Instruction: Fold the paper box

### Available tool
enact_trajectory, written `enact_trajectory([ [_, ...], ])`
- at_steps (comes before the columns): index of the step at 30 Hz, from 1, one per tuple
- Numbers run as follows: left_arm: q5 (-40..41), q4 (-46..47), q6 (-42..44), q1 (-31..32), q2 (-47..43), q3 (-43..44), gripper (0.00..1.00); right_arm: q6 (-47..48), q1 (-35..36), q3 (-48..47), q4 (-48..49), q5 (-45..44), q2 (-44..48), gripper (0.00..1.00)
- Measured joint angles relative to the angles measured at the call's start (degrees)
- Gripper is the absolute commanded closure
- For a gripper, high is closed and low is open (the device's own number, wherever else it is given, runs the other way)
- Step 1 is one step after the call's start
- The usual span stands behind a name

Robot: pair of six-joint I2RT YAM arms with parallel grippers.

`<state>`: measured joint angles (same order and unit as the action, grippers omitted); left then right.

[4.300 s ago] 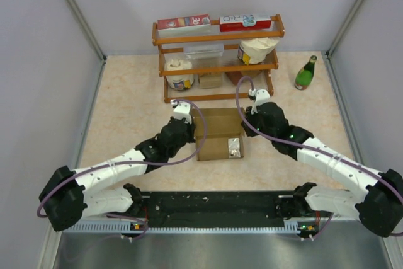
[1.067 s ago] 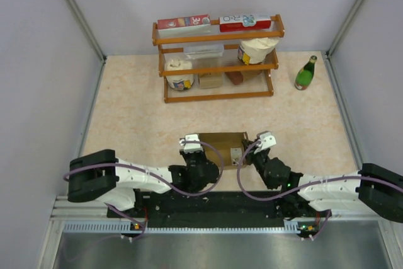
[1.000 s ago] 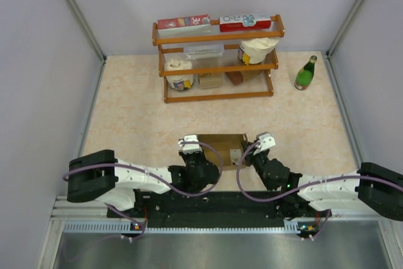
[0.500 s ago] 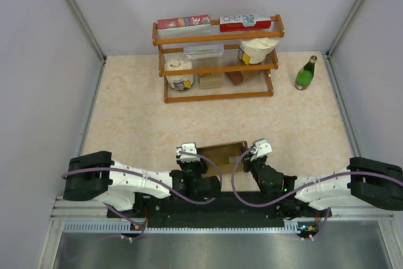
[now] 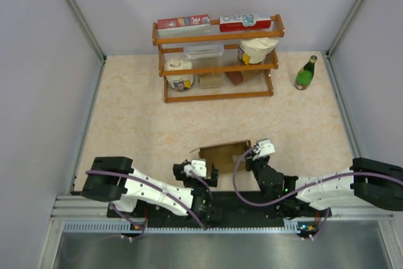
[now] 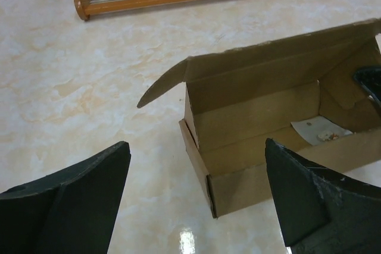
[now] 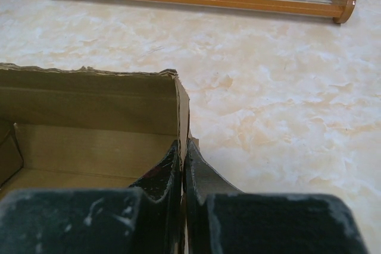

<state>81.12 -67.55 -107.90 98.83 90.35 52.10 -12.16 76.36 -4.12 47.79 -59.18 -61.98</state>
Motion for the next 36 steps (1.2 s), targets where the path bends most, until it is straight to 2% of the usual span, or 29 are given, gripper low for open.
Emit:
enact_trajectory([
  [7, -0.37, -4.79, -2.43, 4.79, -3.96, 0.02, 0.07, -0.07, 0.0, 0.02, -1.2, -0.87, 1.36, 1.0],
  [14, -0.76, -6.69, -3.69, 4.98, -22.49, 0.22, 0.12, -0.55, 0.0, 0.02, -1.97, -1.01, 1.51, 1.0],
  [16, -0.87, -6.47, -1.42, 4.98, -26.67, 0.33, 0.13, -0.79, 0.0, 0.02, -1.99, -1.01, 1.55, 1.0],
  [19, -1.29, -0.17, 9.6, 4.98, -35.56, -0.04, 0.15, -1.11, 0.0, 0.02, -1.99, -1.01, 1.55, 1.0],
  [21, -1.86, 9.7, 22.38, 4.92, -42.16, -2.12, 0.18, -1.11, 0.0, 0.02, -1.99, -1.01, 1.55, 1.0],
  [23, -5.2, 26.58, 41.55, 3.41, -50.9, -7.74, 0.21, -1.09, 0.0, 0.02, -1.99, -1.01, 1.55, 1.0],
  [26, -10.71, 40.94, 59.08, -0.2, -58.29, -12.2, 0.19, -0.96, 0.0, 0.02, -1.97, -1.01, 1.55, 1.0],
  [29, -14.4, 46.93, 70.86, -4.31, -57.13, -9.42, 0.19, -0.9, 0.0, 0.04, -1.97, -0.96, 1.6, 1.0],
  [31, -18.62, 48.39, 74.58, -8.44, -54.34, -6.8, 0.2, -0.81, 0.0, 0.13, -1.9, -0.85, 1.6, 1.0],
  [36, -35.1, 52.13, 80.24, -22.84, -45.22, -4.42, 0.19, -0.46, 0.0, 0.48, -1.51, -0.55, 1.6, 1.0],
])
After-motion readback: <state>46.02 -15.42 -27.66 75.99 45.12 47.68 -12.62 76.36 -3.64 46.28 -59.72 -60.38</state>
